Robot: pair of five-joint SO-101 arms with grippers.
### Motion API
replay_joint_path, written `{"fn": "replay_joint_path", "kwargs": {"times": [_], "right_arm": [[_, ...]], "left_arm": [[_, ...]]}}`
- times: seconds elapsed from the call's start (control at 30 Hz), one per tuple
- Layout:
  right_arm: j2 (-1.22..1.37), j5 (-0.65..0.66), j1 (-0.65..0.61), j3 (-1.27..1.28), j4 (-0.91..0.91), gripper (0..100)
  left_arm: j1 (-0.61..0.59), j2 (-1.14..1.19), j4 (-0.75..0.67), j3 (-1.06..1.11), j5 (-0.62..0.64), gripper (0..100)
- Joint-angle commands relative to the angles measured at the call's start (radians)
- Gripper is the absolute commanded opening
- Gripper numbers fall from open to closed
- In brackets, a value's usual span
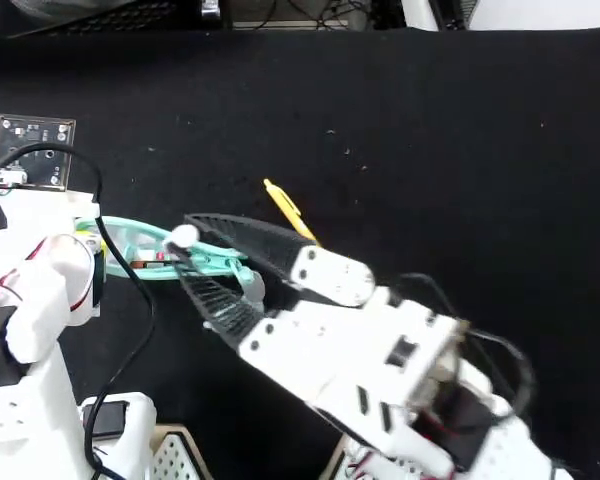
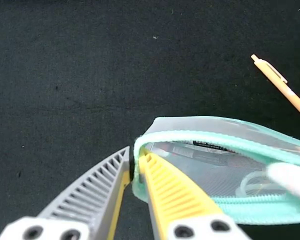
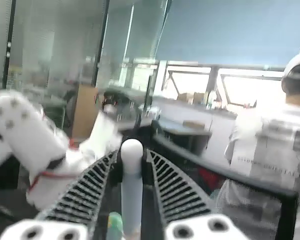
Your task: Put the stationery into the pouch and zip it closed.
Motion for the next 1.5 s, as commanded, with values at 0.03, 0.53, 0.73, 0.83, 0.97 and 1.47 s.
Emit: {"fn": "replay_joint_path", "kwargs": {"times": [0.03,0.53,0.73,0.83,0.97,1.47], "right_arm": [[0.004,-0.003,-0.005,0.125,-0.037,1.2],[0.007,-0.005,0.000,-0.219,0.471,23.3],[0.007,-0.006,0.261,-0.344,0.591,11.5],[0.016,-0.005,0.542,-0.240,0.660,7.5],[0.064,-0.003,0.813,-0.036,0.661,16.8],[0.792,0.069,0.626,0.107,0.270,17.0]], "left_arm": [[-0.008,0.017,0.011,0.031,-0.006,3],[-0.008,0.018,0.011,0.031,-0.002,3],[-0.008,0.018,0.011,0.031,-0.002,3],[-0.008,0.018,0.011,0.031,-0.002,3],[-0.008,0.014,0.011,0.031,-0.002,3],[-0.008,0.017,0.011,0.033,-0.002,3]]}}
